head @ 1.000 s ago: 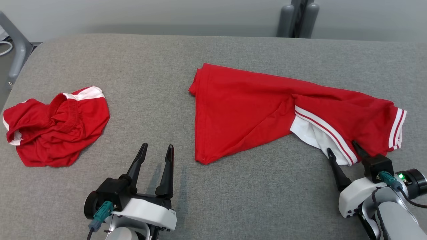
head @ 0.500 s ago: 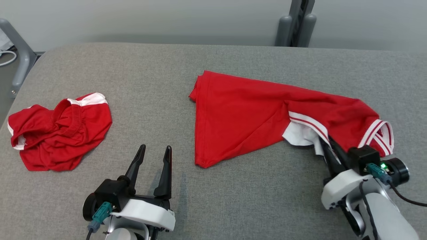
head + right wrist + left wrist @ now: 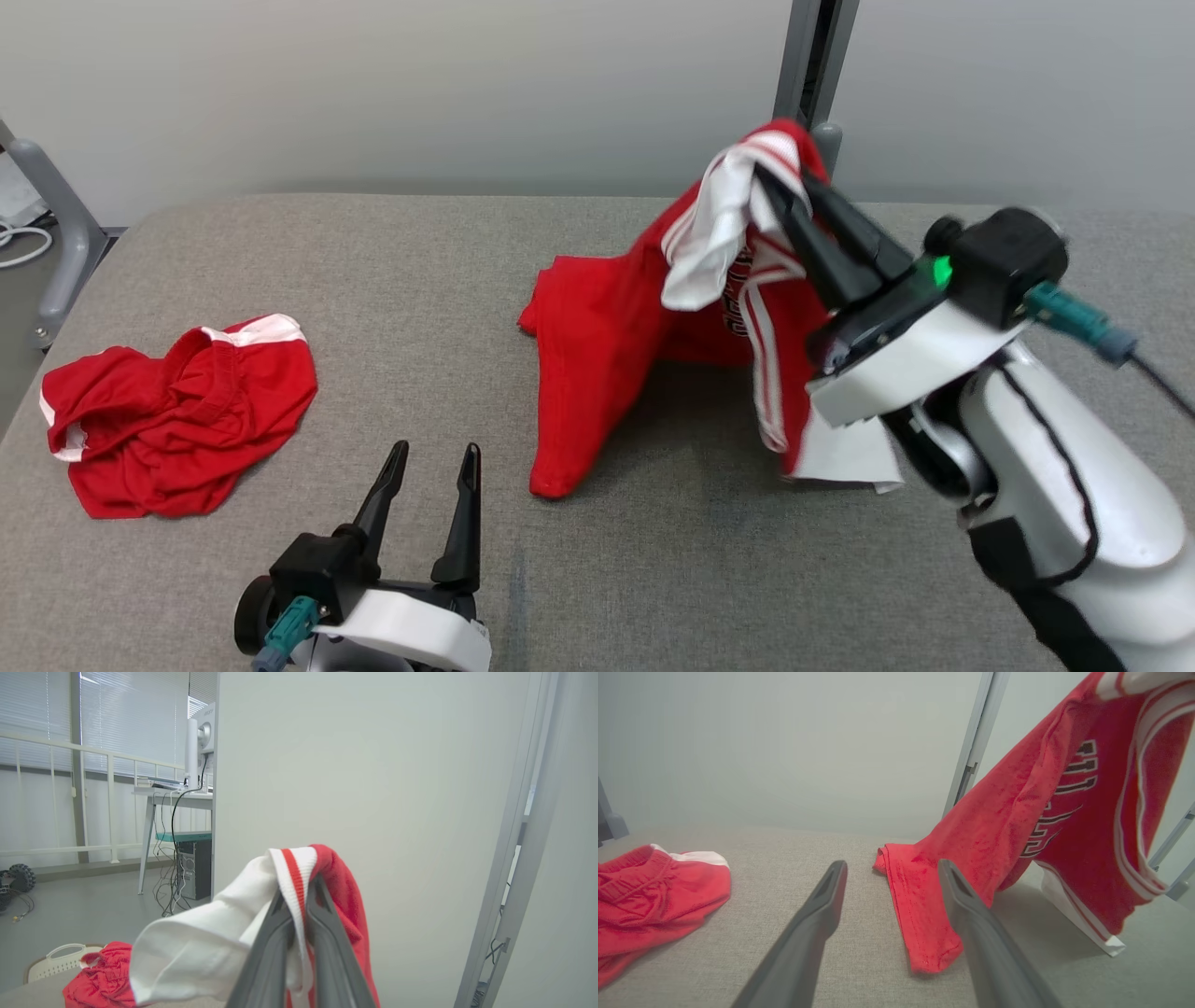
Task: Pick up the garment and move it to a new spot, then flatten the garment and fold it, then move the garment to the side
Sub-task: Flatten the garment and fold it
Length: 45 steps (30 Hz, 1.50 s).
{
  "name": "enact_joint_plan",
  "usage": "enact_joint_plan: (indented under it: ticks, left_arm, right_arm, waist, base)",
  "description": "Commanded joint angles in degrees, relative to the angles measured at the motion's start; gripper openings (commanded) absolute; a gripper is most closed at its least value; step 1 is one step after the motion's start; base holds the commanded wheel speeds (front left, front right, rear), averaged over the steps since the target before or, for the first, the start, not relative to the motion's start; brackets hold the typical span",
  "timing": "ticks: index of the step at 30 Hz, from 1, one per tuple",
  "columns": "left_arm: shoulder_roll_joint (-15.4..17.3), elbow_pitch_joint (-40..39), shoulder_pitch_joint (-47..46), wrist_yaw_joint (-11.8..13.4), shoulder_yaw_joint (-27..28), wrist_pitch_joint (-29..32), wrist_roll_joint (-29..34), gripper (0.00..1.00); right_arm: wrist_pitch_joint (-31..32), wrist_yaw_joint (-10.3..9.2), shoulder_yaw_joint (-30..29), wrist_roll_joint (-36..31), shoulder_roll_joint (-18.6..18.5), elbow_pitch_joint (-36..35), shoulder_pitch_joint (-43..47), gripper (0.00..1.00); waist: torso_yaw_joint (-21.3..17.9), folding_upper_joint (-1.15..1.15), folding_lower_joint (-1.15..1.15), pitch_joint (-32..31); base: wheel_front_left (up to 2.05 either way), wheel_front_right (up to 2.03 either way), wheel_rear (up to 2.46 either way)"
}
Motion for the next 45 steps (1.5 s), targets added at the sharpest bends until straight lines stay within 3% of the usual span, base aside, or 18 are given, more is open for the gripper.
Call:
enact_joint_plan:
  ticks: [1,5,9,15,22,23,24,25,31,35,42,45]
  left_arm:
    - [0.22,-0.13,0.48,0.12,0.03,-0.22,0.21,1.00]
    - [0.21,-0.59,1.05,0.38,-0.45,-0.22,-0.05,1.00]
    - [0.21,-1.10,0.96,0.40,-0.98,-0.22,-0.30,1.00]
    - [0.23,-1.25,-0.97,0.15,-1.74,-0.23,-0.09,1.00]
    - [0.22,-0.90,-3.06,0.05,-1.84,-0.22,0.23,1.00]
    - [0.20,-0.82,-3.34,-0.01,-1.90,-0.22,0.28,1.00]
    - [0.18,-0.76,-3.53,-0.04,-1.89,-0.23,0.41,1.00]
    - [0.19,-0.63,-3.64,-0.15,-1.93,-0.22,0.53,1.00]
    - [0.19,-0.29,-4.70,-0.37,-1.62,-0.22,0.98,1.00]
    - [0.20,-0.43,-4.86,-0.52,-1.28,-0.22,1.08,1.00]
    - [0.19,-2.44,-4.70,-0.09,0.14,-0.22,0.23,1.00]
    - [0.24,-4.14,-4.69,0.47,1.16,-0.23,-2.88,1.00]
  right_arm:
    - [0.95,-0.01,-1.75,1.93,-0.30,-1.20,-1.07,0.00]
    - [4.83,-0.01,-9.30,6.47,-0.25,-4.28,-3.37,0.00]
    - [9.15,-0.01,-19.73,6.15,-0.80,-1.99,-2.95,0.00]
    - [16.59,-0.01,-33.40,1.44,-2.52,12.79,-0.54,0.00]
    - [16.33,-0.01,-39.99,-2.15,-4.60,28.39,1.36,0.00]
    - [15.54,-0.01,-40.83,-2.46,-4.77,30.20,1.35,0.09]
    - [14.56,-0.01,-41.93,-3.14,-5.06,32.15,1.34,0.49]
    - [14.18,-0.01,-42.74,-3.97,-5.24,34.47,1.31,1.00]
    - [10.41,-0.01,-42.76,-9.92,-4.04,42.62,-0.53,1.00]
    - [7.70,-0.01,-41.40,-11.22,-2.96,43.35,-1.68,1.00]
    - [-1.02,-0.01,-30.74,-10.78,-0.39,36.55,-0.90,1.00]
    - [-2.87,-0.01,-26.45,-9.00,-0.13,31.45,1.22,1.00]
  waist:
    - [0.01,0.00,0.00,-0.55]
    - [0.26,0.00,0.00,-0.85]
    - [0.91,0.00,0.00,0.09]
    - [2.47,0.00,0.00,3.50]
    - [3.53,0.00,0.00,7.38]
    - [3.46,0.00,0.00,7.73]
    - [3.30,0.00,0.00,8.04]
    - [3.15,0.00,0.00,8.22]
    - [1.03,0.00,0.00,7.98]
    - [-0.51,0.00,0.00,6.99]
    - [-4.52,0.00,0.00,3.63]
    - [-6.03,0.00,0.00,2.52]
  base:
    - [0.00,0.00,0.00]
    - [0.00,0.00,0.00]
    - [0.00,0.00,0.00]
    - [0.00,0.00,0.00]
    - [0.00,0.00,0.00]
    - [0.00,0.00,0.00]
    - [0.00,0.00,0.00]
    - [0.00,0.00,0.00]
    - [0.00,0.00,0.00]
    - [0.00,0.00,0.00]
    - [0.00,0.00,0.00]
    - [0.00,0.00,0.00]
